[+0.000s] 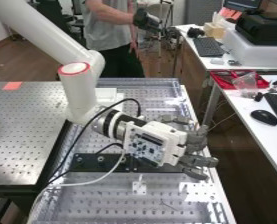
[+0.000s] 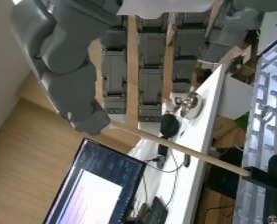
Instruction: Grab the chopstick and place it in the clear container
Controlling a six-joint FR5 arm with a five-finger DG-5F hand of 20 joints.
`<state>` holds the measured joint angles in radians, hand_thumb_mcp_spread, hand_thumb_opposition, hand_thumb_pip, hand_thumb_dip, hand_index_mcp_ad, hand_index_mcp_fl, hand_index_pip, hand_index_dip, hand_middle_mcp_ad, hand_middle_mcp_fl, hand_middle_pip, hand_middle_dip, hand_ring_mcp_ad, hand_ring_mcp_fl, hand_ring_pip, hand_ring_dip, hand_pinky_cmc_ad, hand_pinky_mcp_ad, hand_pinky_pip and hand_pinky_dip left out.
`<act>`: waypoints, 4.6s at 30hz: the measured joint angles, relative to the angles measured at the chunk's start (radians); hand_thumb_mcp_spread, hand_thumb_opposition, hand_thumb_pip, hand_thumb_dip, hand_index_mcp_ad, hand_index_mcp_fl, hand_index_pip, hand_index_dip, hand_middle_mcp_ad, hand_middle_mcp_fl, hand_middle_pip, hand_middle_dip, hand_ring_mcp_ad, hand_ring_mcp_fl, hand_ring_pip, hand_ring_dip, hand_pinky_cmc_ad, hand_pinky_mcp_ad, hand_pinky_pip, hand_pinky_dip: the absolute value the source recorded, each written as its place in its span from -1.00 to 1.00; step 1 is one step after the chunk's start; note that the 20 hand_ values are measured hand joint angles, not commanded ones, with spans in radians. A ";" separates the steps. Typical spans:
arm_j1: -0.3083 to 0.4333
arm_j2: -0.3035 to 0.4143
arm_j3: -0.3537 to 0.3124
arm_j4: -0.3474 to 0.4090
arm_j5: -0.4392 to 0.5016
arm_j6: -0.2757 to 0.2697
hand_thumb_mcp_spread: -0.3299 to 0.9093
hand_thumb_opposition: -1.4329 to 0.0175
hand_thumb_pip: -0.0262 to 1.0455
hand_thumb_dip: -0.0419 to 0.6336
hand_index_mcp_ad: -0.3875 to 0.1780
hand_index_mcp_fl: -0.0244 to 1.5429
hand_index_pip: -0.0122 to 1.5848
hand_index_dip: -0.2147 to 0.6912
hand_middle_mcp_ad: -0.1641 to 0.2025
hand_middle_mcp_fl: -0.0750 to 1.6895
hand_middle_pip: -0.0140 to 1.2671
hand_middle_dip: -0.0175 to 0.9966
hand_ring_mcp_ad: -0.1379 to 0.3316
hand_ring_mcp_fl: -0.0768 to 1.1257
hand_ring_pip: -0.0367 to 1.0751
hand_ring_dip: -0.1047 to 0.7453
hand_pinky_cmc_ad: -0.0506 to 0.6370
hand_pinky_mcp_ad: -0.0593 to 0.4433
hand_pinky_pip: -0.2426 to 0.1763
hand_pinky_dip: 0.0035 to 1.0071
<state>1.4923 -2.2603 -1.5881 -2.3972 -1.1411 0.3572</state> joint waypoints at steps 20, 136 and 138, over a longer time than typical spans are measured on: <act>-0.003 -0.005 0.020 -0.017 0.010 -0.026 0.41 -0.13 0.19 -0.02 0.06 -0.37 0.55 -0.56 0.31 -0.08 0.08 0.17 -0.04 -0.08 -0.79 0.17 -0.05 -0.24 -0.02 -0.65; -0.023 0.016 0.024 -0.038 0.029 -0.097 0.37 -0.35 0.13 -0.03 -0.02 0.04 0.33 -0.55 0.23 0.05 -0.05 0.24 -0.06 0.12 -0.79 0.24 0.08 -0.05 0.22 -0.65; -0.022 0.016 0.024 -0.034 0.032 -0.100 0.37 -0.39 0.13 -0.04 -0.01 0.06 0.35 -0.55 0.23 0.11 -0.05 0.24 -0.06 0.15 -0.79 0.24 0.10 -0.05 0.22 -0.65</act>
<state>1.4702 -2.2446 -1.5638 -2.4310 -1.1086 0.2567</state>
